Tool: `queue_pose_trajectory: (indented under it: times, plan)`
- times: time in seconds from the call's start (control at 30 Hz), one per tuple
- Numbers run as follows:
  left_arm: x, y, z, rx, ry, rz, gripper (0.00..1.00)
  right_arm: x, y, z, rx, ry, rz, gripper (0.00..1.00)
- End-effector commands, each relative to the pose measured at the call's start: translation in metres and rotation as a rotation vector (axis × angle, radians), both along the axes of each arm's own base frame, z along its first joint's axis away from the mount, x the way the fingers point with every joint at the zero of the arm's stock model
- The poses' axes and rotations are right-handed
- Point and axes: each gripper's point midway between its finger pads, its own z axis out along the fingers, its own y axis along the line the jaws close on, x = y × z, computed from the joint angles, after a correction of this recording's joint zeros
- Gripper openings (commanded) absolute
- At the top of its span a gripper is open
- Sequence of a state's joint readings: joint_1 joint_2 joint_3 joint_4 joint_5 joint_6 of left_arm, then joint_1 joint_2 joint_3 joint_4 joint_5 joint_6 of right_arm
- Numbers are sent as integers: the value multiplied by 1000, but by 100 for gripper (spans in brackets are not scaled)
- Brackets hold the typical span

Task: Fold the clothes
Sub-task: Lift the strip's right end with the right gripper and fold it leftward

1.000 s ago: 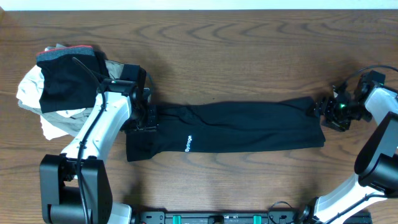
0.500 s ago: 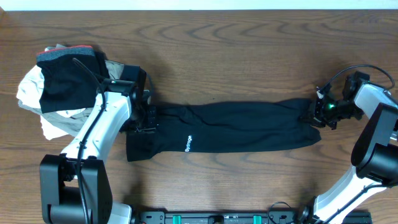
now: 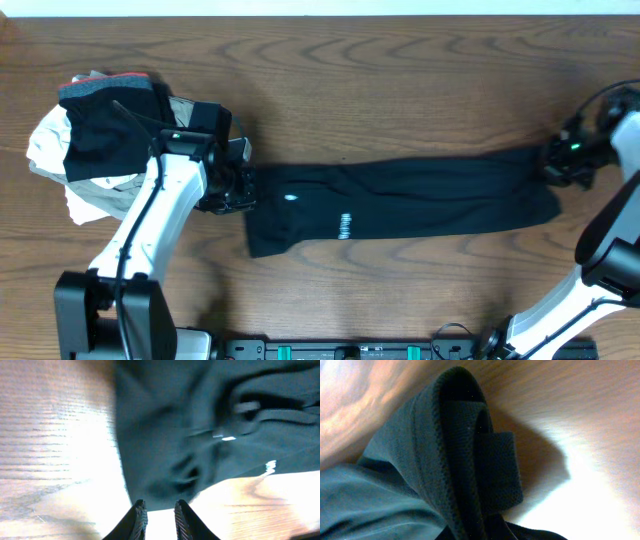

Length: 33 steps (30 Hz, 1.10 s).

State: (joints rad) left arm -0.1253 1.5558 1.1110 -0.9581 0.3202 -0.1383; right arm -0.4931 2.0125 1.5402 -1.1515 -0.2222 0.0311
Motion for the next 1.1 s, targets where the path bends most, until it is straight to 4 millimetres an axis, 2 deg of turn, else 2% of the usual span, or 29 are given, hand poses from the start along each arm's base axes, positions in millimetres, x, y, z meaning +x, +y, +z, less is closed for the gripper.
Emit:
queue_pose_trajectory:
  times: [0.0, 0.1, 0.23, 0.43, 0.77, 0.9, 1.07]
  plan:
    - [5, -4, 11, -26, -39, 3, 22, -7, -37, 20, -127, 27, -66, 1]
    - [5, -4, 11, -25, -38, 3, 22, -12, -38, 30, -120, 52, -92, 1]
    - [5, -4, 11, -25, -38, 3, 23, -16, -14, 36, -81, 96, -46, 1]
    - [5, -4, 11, -25, -38, 3, 22, -9, 43, 37, -67, 147, 89, 1]
    - [5, -4, 11, -25, -38, 3, 23, 2, 148, 37, -94, 165, 290, 1]
    - [5, -4, 11, -25, -38, 3, 23, 0, 178, 36, -124, 170, 346, 1]
    - [5, -4, 11, -25, -37, 3, 23, 2, 207, 34, -157, 144, 398, 1]
